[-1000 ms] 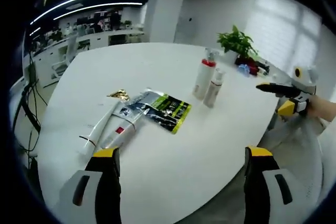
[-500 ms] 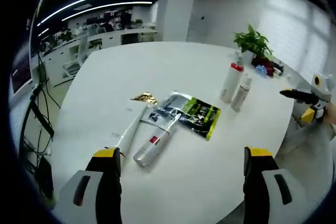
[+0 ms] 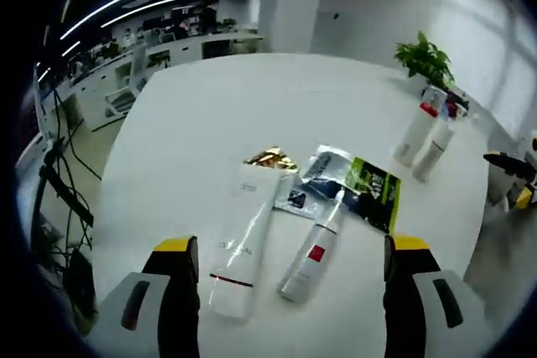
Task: Arrange the skincare products in the storage area until every visible bottle or jar stands upright without overlapping.
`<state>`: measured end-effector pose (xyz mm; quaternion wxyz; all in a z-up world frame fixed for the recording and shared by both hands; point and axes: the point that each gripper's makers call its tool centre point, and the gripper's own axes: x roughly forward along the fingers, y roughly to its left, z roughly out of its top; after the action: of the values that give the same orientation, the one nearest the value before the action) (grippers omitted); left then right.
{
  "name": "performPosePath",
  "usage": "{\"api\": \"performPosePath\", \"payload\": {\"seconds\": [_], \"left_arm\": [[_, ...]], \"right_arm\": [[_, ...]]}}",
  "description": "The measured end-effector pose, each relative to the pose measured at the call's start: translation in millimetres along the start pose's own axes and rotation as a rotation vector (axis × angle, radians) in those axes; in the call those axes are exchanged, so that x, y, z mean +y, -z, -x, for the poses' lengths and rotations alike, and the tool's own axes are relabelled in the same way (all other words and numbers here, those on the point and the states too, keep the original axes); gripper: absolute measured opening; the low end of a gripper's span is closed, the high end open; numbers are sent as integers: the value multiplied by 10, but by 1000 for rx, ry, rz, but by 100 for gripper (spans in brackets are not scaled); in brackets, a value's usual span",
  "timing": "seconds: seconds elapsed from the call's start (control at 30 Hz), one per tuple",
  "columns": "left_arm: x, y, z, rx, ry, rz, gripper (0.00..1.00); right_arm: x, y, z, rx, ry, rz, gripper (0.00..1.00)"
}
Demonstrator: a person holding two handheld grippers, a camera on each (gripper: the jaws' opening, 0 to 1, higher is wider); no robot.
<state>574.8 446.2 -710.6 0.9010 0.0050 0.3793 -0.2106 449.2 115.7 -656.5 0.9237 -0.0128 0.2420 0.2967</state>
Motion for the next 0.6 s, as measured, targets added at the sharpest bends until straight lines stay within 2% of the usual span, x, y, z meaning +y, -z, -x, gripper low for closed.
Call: {"api": "performPosePath", "payload": {"seconds": [0.23, 0.43, 0.6], "left_arm": [[151, 55, -187, 89, -13, -47, 82], [271, 115, -336, 167, -35, -100, 73], [326, 91, -420, 193, -49, -111, 66]], "right_arm": [[-26, 16, -7, 8, 11, -7, 96], [-29, 32, -18, 17, 15, -6, 96], [-32, 55, -30, 28, 14, -9, 96]]}}
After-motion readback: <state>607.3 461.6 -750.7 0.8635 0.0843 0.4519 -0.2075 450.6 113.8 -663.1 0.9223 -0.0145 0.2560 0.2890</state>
